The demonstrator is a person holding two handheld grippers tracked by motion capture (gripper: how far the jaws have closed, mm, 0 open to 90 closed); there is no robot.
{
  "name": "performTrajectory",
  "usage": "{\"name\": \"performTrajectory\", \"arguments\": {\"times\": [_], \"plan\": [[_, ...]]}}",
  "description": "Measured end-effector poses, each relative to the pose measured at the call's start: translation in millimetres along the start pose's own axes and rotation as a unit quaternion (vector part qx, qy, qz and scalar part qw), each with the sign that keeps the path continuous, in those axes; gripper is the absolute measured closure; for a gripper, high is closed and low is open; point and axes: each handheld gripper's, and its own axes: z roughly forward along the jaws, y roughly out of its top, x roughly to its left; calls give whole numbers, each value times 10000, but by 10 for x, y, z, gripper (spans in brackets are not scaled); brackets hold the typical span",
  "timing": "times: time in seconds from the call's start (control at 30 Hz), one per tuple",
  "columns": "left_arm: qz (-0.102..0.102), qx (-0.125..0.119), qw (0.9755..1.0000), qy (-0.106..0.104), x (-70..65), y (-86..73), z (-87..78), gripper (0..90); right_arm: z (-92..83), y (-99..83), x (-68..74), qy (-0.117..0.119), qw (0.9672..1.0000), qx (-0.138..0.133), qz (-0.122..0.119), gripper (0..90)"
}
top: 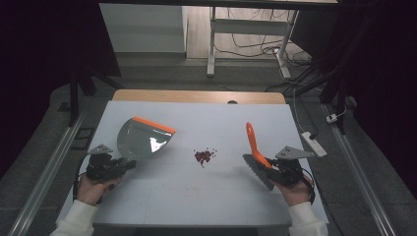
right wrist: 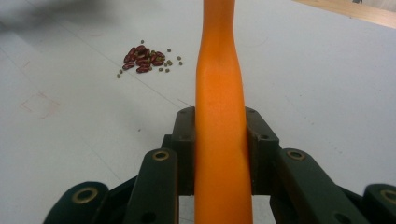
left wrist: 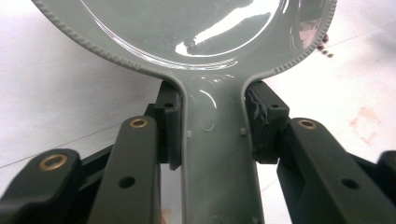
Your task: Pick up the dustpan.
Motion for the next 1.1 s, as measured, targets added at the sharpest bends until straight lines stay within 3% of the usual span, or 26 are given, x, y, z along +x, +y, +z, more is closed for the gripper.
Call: {"name": "performTrajectory", "arguments": {"times": [0.2,0.5,0.73,0.97,1.1], "plan": [[206,-51,9995,-243,-100,16,-54,622,-37,81,36,-51,9998,-176,1,699],[533,9,9980,-334,-175,24,-31,622,67,95,86,4,9999,-89,-61,699],[941,52,9942,-521,-257,68,-28,622,147,177,85,36,9999,-146,-46,699],[1195,186,9911,-558,-326,47,-6,622,223,278,109,50,9997,-194,-102,699],[1406,315,9869,-719,-399,20,4,622,279,362,95,50,9996,-267,-93,699]]}}
